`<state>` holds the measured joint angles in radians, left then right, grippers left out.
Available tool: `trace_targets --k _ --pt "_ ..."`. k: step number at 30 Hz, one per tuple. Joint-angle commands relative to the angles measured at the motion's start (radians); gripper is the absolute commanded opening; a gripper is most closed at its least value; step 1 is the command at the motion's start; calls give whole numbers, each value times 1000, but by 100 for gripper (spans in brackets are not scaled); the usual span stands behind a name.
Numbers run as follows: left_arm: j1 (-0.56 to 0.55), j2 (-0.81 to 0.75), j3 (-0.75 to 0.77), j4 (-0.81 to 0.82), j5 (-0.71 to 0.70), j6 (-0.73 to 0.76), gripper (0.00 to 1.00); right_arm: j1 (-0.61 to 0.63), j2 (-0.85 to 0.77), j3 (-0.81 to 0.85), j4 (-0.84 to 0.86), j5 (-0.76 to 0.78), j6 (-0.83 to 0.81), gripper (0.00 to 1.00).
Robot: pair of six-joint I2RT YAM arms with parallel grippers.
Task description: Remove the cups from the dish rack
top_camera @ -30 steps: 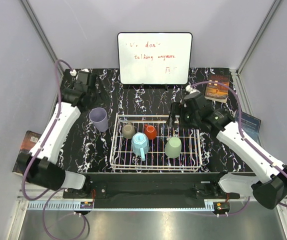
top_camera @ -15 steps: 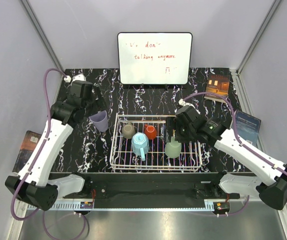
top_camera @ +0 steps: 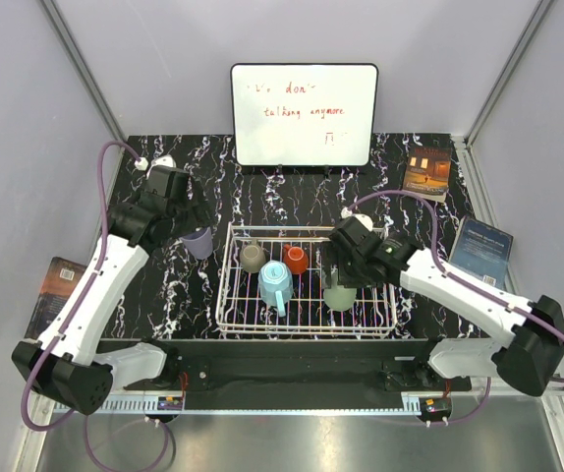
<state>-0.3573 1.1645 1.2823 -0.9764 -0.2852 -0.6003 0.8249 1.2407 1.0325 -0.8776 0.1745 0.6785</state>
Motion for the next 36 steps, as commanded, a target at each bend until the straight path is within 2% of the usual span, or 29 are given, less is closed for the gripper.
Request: trace_targets --k 1,5,6,8,9,11,12,14,15,16,25,28,29,32,35,36 --pt "-6 -35 -1 22 -22 4 94 10 43 -2 46 16 0 95" --pt "-6 -45 -17 24 -28 2 94 10 48 -26 68 5 -2 87" --pt "-6 -46 -21 24 -28 4 94 10 46 -28 71 2 -2 76" --pt "-6 -46 -23 24 -26 4 94 10 36 -31 71 -1 0 61" --pt "-6 -45 -26 22 -26 4 94 10 32 -28 71 0 1 48" --pt "-8 -46 -26 24 -26 4 94 11 20 -26 68 0 4 38" --pt "-6 -43 -26 27 -26 4 94 10 16 -23 69 6 7 27" --pt "-6 -42 -18 27 -25 4 94 10 -4 -14 60 14 7 11" --pt "-6 -40 -17 28 -25 4 93 10 -10 3 52 22 7 3" --pt "-6 -39 -14 28 -23 5 93 10 -21 14 39 26 4 0" --pt "-8 -42 12 36 1 -4 92 10 -128 254 -21 89 -45 0" --pt "-9 -69 -4 83 70 -9 92 6 -150 322 15 94 -69 0" --pt "-9 -78 -14 132 136 -9 92 6 -156 330 35 86 -76 0" --pt "-8 -98 -44 235 292 -16 93 -32 -185 290 155 21 -68 0" --pt "-8 -115 -83 321 427 -50 93 -120 -214 201 320 -171 -8 0" --pt "-9 -121 -95 350 458 -74 92 -185 -228 174 418 -291 42 0"
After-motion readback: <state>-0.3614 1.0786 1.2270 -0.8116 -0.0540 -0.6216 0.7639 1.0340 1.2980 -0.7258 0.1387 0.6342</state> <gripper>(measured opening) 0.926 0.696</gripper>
